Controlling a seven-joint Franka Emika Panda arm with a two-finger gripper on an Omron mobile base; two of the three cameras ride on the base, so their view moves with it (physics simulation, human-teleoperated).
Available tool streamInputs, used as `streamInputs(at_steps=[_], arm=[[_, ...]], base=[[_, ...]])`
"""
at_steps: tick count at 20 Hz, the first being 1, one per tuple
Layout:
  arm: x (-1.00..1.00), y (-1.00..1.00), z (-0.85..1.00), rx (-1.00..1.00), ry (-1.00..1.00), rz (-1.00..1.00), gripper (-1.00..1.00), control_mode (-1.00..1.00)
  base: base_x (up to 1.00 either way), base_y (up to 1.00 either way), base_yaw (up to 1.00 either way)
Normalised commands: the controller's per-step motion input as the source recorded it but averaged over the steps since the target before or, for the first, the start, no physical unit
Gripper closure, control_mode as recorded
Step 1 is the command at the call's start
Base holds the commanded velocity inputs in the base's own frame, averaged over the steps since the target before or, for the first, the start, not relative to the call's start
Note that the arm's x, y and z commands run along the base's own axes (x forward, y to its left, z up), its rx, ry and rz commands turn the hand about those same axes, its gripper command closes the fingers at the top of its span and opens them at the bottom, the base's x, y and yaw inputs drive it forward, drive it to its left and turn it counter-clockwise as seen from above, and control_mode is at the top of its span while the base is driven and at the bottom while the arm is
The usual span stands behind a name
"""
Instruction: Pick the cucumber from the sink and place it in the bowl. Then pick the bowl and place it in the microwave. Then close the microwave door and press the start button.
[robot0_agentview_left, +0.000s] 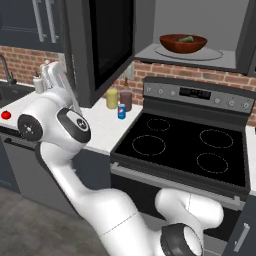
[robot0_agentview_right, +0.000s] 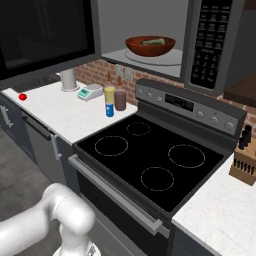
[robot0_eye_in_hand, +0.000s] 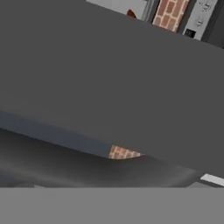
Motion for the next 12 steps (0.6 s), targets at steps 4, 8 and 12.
streamInputs(at_steps=[4,8,12], arm=[[-0.09,-0.71,0.0,0.19,0.0,-0.06,-1.0,-1.0],[-0.31,-0.75,0.0,0.19,0.0,-0.09,-1.0,-1.0],[-0.39,-0.84,0.03,0.15,0.0,-0.13,-1.0,-1.0]], base=[[0.0,0.0,0.0],[0.0,0.0,0.0],[0.0,0.0,0.0]])
